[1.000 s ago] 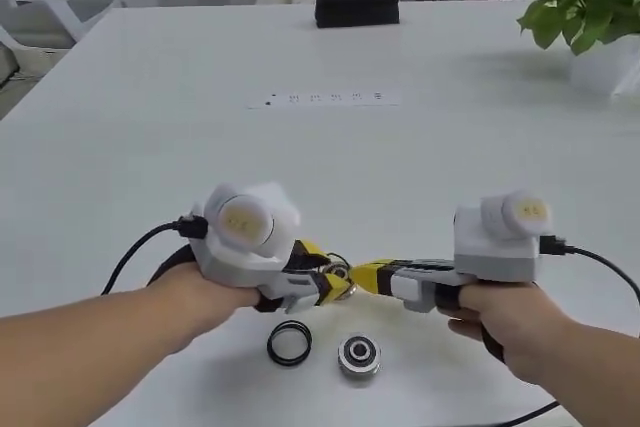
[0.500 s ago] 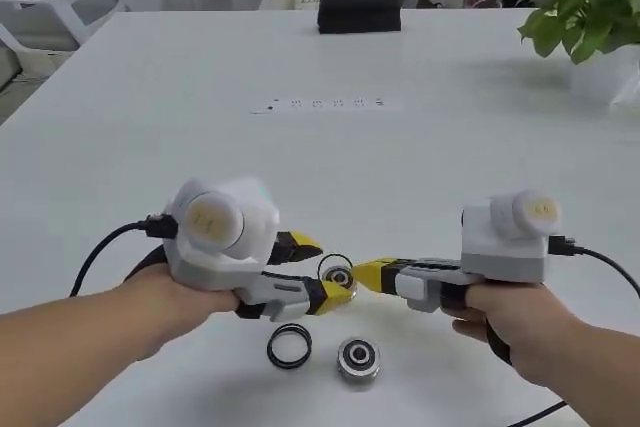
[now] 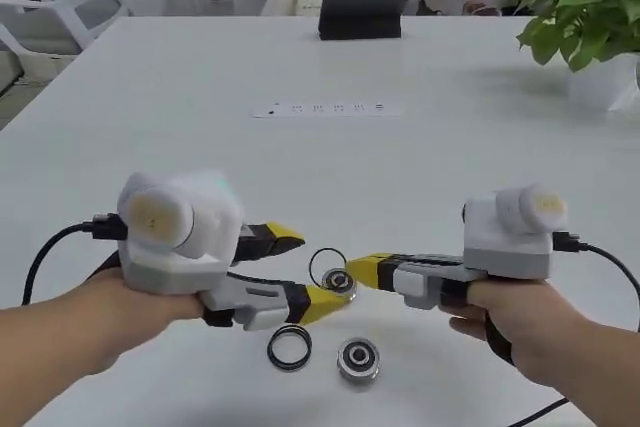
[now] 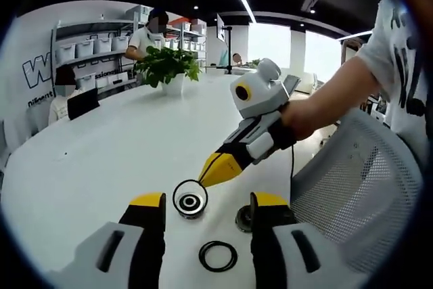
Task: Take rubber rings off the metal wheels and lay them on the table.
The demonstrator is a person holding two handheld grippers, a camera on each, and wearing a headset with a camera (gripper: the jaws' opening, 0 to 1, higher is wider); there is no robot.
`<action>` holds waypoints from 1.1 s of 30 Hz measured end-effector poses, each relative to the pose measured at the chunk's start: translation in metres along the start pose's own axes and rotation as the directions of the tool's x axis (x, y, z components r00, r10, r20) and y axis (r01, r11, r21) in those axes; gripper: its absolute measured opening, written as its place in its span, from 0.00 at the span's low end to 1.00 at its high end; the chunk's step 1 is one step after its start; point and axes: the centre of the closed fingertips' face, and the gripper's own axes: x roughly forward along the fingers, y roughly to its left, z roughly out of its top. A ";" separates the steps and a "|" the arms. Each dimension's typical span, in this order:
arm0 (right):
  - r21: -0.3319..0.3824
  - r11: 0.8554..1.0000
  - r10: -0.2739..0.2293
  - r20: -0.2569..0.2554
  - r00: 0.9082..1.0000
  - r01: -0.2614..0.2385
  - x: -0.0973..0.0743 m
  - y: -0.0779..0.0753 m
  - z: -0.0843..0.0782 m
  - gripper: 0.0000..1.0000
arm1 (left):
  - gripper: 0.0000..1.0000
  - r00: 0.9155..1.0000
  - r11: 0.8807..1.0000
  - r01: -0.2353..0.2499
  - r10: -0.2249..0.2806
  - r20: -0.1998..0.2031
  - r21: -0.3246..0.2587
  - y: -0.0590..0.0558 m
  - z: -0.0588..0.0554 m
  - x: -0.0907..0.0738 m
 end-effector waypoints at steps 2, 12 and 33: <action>0.000 1.000 0.007 0.002 1.000 -0.007 0.000 0.003 0.001 0.00 | 0.51 1.000 1.000 -0.001 0.001 0.007 -0.006 -0.001 0.001 -0.005; 0.002 0.999 0.044 -0.005 0.999 -0.044 0.002 0.016 0.002 0.00 | 0.60 1.000 1.000 -0.002 0.003 0.026 -0.022 -0.009 0.000 -0.027; 0.082 0.990 0.117 -0.084 0.990 -0.111 0.013 0.036 -0.014 0.00 | 0.71 0.999 1.000 -0.010 0.011 0.033 -0.017 -0.017 -0.007 -0.057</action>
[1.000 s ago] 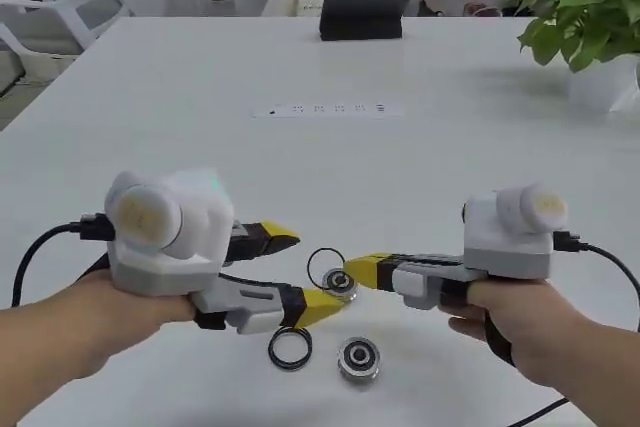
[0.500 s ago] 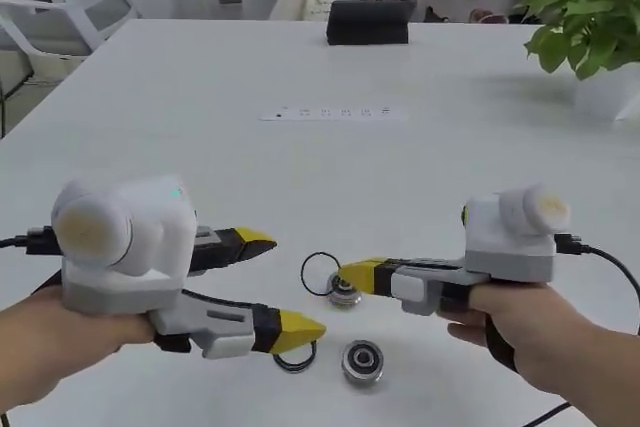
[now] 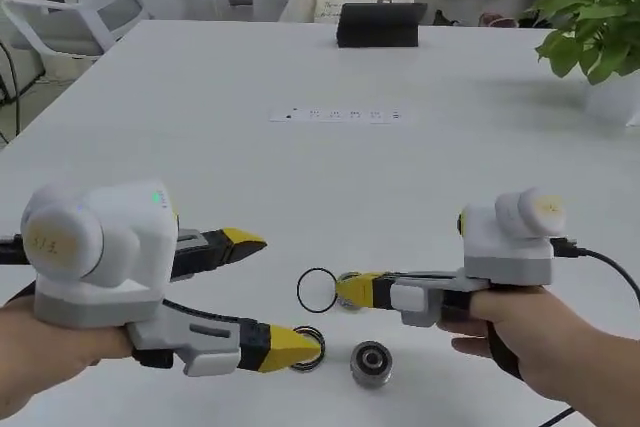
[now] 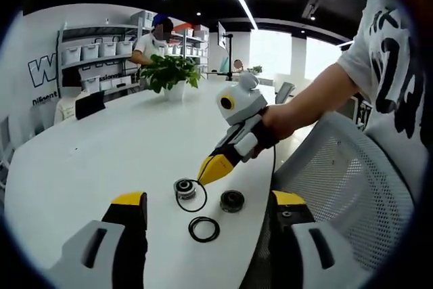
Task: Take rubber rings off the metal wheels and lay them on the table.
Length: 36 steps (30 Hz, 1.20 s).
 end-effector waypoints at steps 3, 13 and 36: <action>0.018 1.000 0.007 -0.028 1.000 -0.006 0.003 0.001 -0.006 0.00 | 0.72 1.000 1.000 -0.005 0.005 -0.003 -0.007 0.000 -0.002 -0.004; 0.037 0.999 0.014 -0.133 0.991 -0.009 0.012 0.001 -0.029 0.00 | 0.73 1.000 0.999 -0.031 0.031 -0.006 -0.020 0.004 -0.006 -0.019; 0.012 0.999 -0.043 -0.271 0.962 0.048 0.023 -0.015 -0.056 0.00 | 0.73 0.998 0.998 -0.056 0.055 -0.030 -0.037 0.005 -0.016 -0.029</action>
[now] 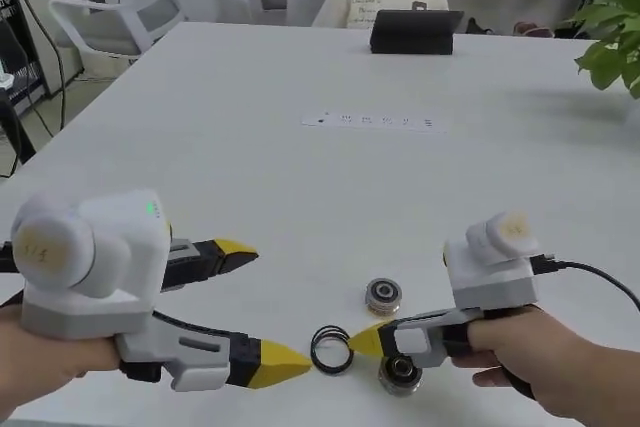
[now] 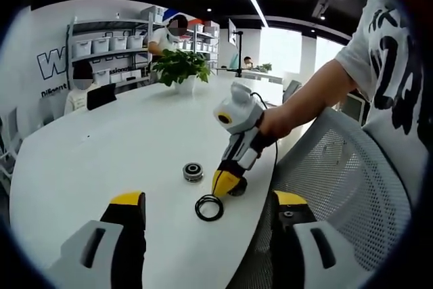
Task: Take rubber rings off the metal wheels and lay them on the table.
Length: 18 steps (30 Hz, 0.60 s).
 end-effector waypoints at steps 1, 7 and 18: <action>-0.005 1.000 -0.003 0.000 1.000 0.003 0.000 0.000 0.000 0.00 | 0.73 1.000 1.000 0.000 0.000 0.001 -0.001 0.000 0.000 0.000; -0.023 0.999 -0.023 0.000 1.000 0.023 0.000 -0.003 0.001 0.04 | 0.73 1.000 1.000 0.000 0.000 0.002 0.000 -0.001 0.001 0.001; -0.072 0.996 -0.047 0.027 0.999 0.049 -0.005 -0.005 0.008 0.12 | 0.73 1.000 1.000 -0.002 0.002 -0.001 0.002 0.000 0.002 0.000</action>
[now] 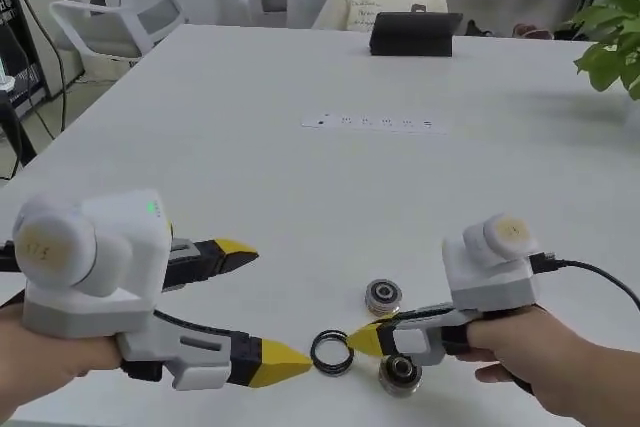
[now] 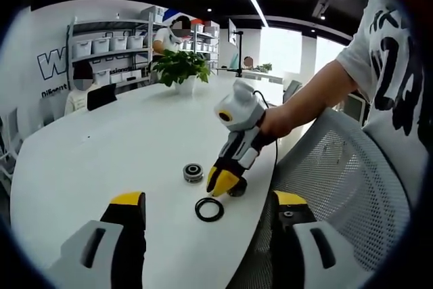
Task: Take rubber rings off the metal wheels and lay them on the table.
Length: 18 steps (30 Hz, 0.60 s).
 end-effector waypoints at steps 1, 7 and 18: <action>0.001 1.000 0.000 0.009 1.000 0.000 -0.001 0.000 0.002 0.13 | 0.73 1.000 1.000 0.000 0.000 0.000 0.001 0.000 0.000 0.000; -0.010 1.000 0.004 0.064 0.998 -0.003 -0.010 0.003 0.014 0.15 | 0.73 1.000 1.000 0.000 0.000 0.003 0.003 -0.001 0.003 0.000; -0.022 1.000 0.025 0.159 0.987 -0.022 -0.028 0.012 0.030 0.20 | 0.73 1.000 1.000 -0.002 0.002 0.010 -0.004 0.000 0.006 0.002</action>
